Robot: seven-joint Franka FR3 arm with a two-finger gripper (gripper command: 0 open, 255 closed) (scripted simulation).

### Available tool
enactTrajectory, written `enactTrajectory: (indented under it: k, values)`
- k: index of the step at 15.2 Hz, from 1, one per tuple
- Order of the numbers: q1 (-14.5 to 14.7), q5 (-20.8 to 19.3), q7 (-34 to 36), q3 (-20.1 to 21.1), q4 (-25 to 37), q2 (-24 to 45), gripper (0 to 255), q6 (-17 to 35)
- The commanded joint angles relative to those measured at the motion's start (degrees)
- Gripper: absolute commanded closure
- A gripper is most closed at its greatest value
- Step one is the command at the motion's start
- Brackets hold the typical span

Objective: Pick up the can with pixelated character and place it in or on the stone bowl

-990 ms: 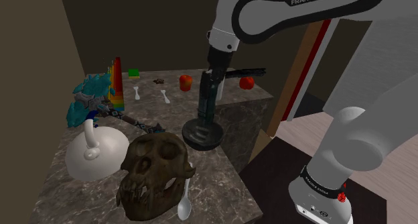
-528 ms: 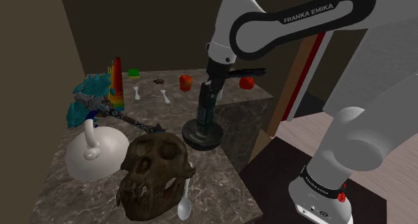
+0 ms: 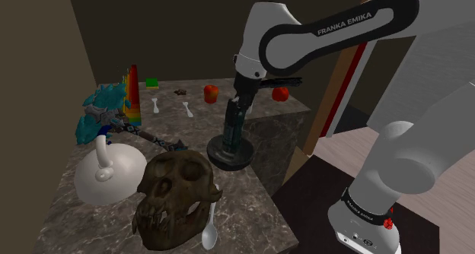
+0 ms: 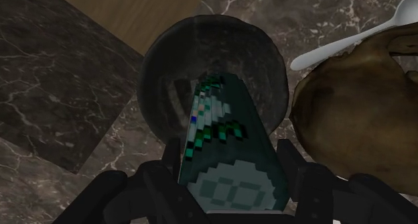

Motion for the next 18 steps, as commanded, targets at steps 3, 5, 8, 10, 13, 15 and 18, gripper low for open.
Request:
enactTrajectory:
  k: [3, 5, 8, 10, 13, 15, 18]
  values:
    - [0.0, 0.0, -0.01, 0.0, 0.01, -0.01, 0, 0.03]
    - [0.0, 0.0, -0.01, -0.01, 0.0, -0.01, 0, 0.03]
    - [0.0, 0.0, -0.01, -0.01, 0.0, -0.01, 0, 0.03]
    - [-0.02, -0.02, -0.12, -0.53, 2.25, -1.96, 0, -4.16]
    - [-0.06, -0.1, -0.18, -1.0, 4.5, -3.39, 0, -7.84]
    - [-0.06, -0.1, -0.18, -1.0, 4.49, -3.39, 0, -7.84]
    - [-0.06, -0.1, -0.18, -1.0, 4.5, -3.39, 0, -7.84]
